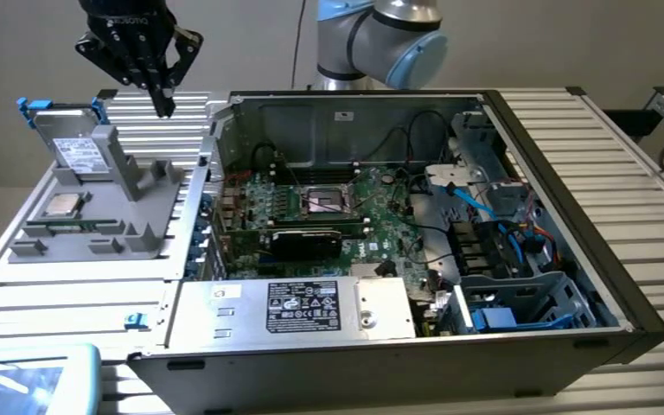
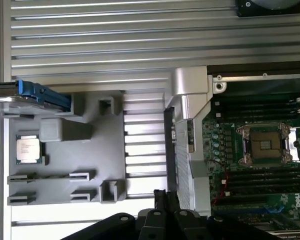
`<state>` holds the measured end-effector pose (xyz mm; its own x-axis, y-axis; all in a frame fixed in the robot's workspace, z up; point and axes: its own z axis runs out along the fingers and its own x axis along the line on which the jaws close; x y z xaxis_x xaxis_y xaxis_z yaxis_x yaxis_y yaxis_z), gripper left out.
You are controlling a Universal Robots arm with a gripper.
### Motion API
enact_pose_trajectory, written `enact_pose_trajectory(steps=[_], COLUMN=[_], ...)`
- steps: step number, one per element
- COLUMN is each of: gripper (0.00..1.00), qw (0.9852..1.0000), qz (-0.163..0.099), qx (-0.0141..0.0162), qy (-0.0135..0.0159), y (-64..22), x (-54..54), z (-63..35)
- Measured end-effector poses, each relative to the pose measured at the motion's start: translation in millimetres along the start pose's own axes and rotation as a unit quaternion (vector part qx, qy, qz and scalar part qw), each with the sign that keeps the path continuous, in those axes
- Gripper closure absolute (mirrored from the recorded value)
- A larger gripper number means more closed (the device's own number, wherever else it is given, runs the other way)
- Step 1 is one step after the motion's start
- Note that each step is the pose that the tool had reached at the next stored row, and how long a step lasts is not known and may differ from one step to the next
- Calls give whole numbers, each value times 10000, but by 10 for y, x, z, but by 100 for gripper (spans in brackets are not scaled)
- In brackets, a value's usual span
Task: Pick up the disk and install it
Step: 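Reach for the disk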
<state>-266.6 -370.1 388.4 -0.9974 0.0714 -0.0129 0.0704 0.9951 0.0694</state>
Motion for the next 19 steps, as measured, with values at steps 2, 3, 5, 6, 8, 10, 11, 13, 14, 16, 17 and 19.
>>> enact_pose_trajectory(steps=[2,3,5,6,8,10,11,13,14,16,17,19], gripper=[89,89,89,89,89,89,89,89,89,89,89,89], qw=[10000,10000,10000,10000,10000,9999,9999,9999,9999,9998,9998,9997], qz=[1,1,1,1,2,2,3,3,3,3,4,5], qx=[-18,-28,-53,-66,-91,-117,-130,-156,-169,-194,-208,-234], qy=[1,1,3,5,6,8,9,11,12,13,14,17], y=[24,34,49,57,71,86,93,108,116,130,137,151], x=[65,100,177,215,294,372,412,493,533,610,650,726], z=[10,15,24,28,36,46,50,59,63,73,77,84])
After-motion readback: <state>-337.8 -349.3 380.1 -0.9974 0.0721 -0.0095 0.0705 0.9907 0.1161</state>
